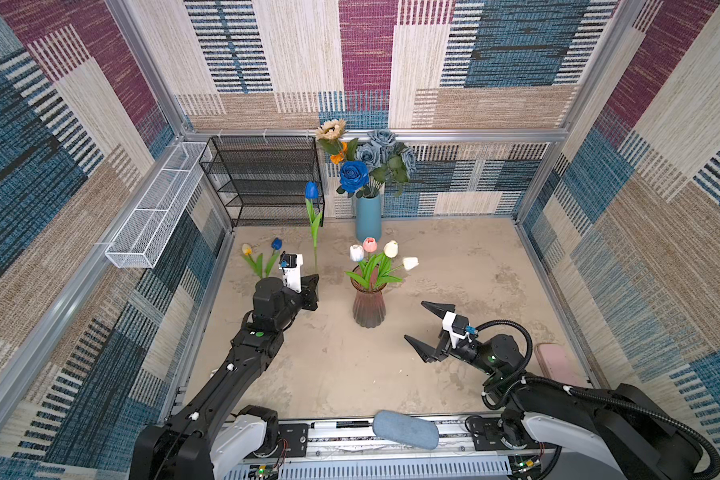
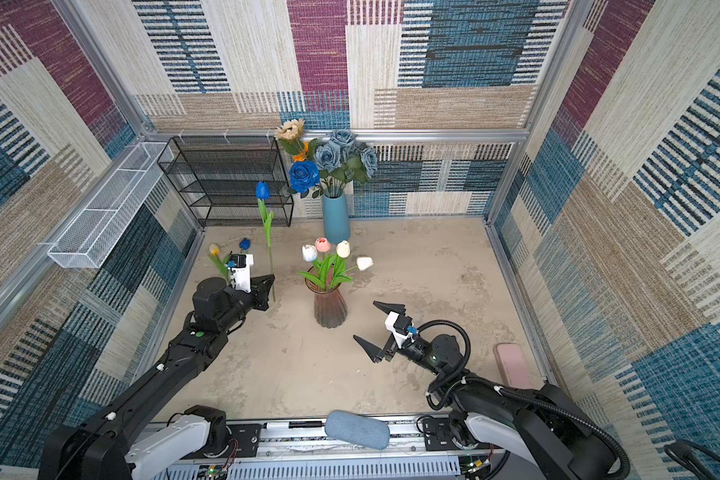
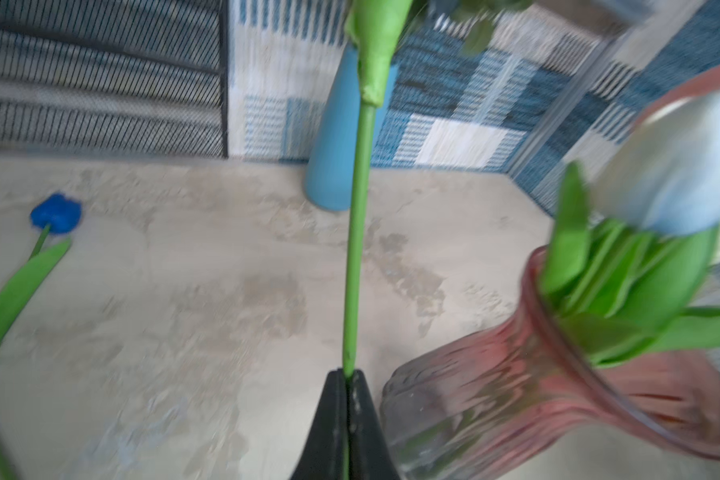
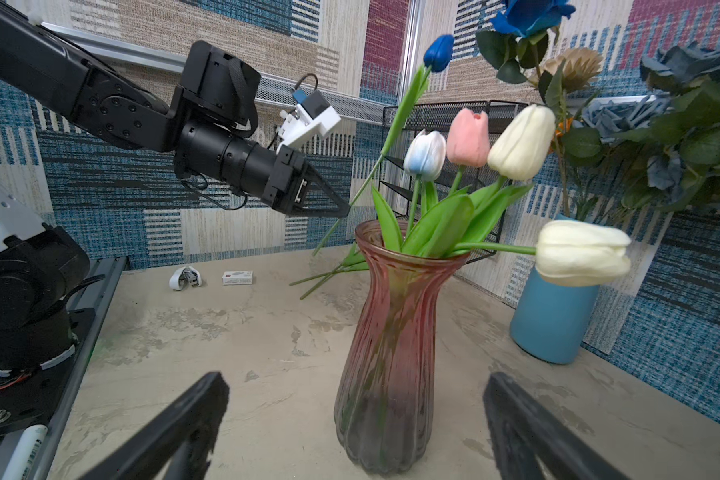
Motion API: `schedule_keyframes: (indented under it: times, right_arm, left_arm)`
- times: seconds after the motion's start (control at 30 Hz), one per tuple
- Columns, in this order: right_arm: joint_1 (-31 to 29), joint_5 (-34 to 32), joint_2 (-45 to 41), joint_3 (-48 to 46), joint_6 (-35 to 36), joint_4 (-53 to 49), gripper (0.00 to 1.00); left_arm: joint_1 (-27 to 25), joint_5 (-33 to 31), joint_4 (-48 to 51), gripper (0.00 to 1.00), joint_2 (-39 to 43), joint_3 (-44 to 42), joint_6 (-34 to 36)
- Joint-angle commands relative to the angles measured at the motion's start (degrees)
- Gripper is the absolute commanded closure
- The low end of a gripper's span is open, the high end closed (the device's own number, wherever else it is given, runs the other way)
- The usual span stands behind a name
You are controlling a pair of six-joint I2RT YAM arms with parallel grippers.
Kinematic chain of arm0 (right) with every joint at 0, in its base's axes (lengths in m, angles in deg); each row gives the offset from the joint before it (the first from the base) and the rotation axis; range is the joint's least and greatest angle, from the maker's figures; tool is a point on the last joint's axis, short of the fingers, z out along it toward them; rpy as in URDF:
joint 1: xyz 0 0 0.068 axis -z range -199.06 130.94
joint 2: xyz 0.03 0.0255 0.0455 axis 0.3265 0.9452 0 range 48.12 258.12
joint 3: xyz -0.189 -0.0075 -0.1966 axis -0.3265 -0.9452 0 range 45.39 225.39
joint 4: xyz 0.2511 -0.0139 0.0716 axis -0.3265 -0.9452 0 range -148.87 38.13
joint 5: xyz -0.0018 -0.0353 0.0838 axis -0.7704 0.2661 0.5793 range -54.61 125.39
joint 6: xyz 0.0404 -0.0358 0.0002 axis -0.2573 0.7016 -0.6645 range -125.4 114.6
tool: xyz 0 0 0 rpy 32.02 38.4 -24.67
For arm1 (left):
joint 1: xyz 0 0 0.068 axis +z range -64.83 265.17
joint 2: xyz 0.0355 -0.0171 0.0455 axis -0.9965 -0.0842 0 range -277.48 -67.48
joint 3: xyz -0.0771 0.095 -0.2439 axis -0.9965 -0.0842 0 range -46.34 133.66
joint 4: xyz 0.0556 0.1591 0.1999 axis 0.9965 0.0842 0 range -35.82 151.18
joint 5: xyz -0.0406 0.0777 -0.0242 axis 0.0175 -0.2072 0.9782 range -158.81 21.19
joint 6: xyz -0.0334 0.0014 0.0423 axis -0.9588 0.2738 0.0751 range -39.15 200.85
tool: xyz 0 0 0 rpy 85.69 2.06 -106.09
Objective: Arrange the flowers into the vase
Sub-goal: 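Grasp the blue tulip stem with the left gripper and lift it upright, then carry the blue tulip over the pink vase and lower its stem in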
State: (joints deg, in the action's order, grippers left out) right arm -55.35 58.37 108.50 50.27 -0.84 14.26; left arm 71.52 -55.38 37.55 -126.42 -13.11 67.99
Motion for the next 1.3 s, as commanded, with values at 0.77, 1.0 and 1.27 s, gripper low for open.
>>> schedule_keyframes:
  times: [0.77, 1.0, 1.27]
  right_arm:
    - [-0.09, -0.47, 1.02, 0.13, -0.08, 2.73, 0.0]
    - [-0.09, -0.65, -0.79, -0.4, 0.09, 2.23, 0.0]
    - [-0.09, -0.85, -1.08, -0.62, 0.06, 2.22, 0.0]
  left_arm:
    - [-19.22, 6.08, -27.46, 1.0, -9.79, 8.65, 5.27]
    - [-19.66, 4.0, -33.44, 1.0, -16.2, 7.21, 4.69]
    - [-19.83, 1.16, -35.67, 1.0, -17.85, 4.01, 5.65]
